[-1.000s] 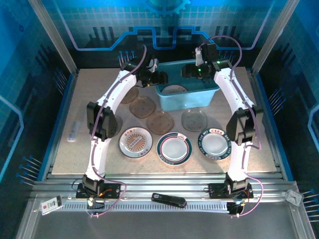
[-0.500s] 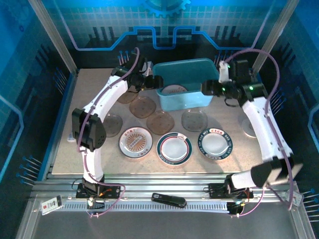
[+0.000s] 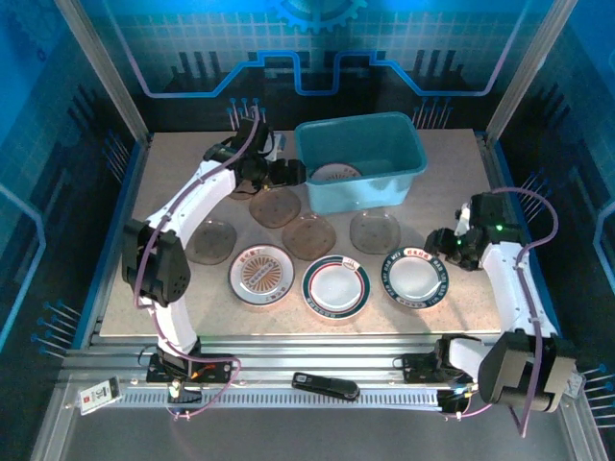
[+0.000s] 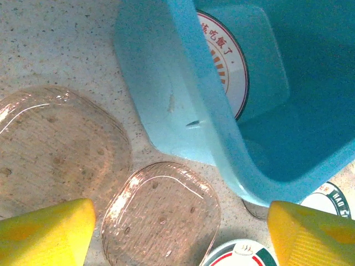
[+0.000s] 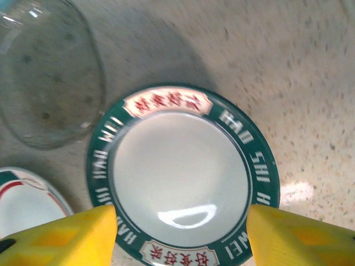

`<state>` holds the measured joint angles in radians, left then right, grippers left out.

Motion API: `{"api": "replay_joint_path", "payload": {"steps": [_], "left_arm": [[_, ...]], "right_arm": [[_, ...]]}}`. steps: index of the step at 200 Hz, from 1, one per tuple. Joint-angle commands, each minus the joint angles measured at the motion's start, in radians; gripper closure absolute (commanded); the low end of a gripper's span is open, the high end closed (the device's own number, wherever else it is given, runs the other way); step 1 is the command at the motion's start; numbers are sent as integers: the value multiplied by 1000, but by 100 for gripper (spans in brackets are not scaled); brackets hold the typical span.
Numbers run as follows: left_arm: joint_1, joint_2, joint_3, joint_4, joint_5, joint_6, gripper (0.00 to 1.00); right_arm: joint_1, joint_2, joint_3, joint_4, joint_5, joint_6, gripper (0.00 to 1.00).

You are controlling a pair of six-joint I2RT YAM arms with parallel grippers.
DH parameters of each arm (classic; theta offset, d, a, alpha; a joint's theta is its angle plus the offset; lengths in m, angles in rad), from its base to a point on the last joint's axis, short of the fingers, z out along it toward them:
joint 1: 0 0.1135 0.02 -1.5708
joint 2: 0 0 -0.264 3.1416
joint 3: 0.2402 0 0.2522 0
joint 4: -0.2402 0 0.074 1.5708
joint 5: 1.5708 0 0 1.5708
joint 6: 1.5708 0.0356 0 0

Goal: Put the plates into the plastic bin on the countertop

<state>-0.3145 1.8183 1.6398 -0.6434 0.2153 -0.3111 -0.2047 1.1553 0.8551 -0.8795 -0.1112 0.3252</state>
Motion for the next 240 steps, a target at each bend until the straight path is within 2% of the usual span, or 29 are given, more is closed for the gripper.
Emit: {"api": "replay_joint_path", "payload": {"steps": [1,75,149,240], "left_arm": [[18,-54,-33,32,34,8,18],[34,-49,-55,26,46,33,18],[36,-33,-52,24,55,33,18],[37,-16,-41,18,59,32,18]], "right_arm": [[-30,33,-33,41,20,6,37],[-38,224,-74,144,93,0,41],[-38,257,-91,168,152,15,39],[-29,329,-85,180,142,21,38]]}}
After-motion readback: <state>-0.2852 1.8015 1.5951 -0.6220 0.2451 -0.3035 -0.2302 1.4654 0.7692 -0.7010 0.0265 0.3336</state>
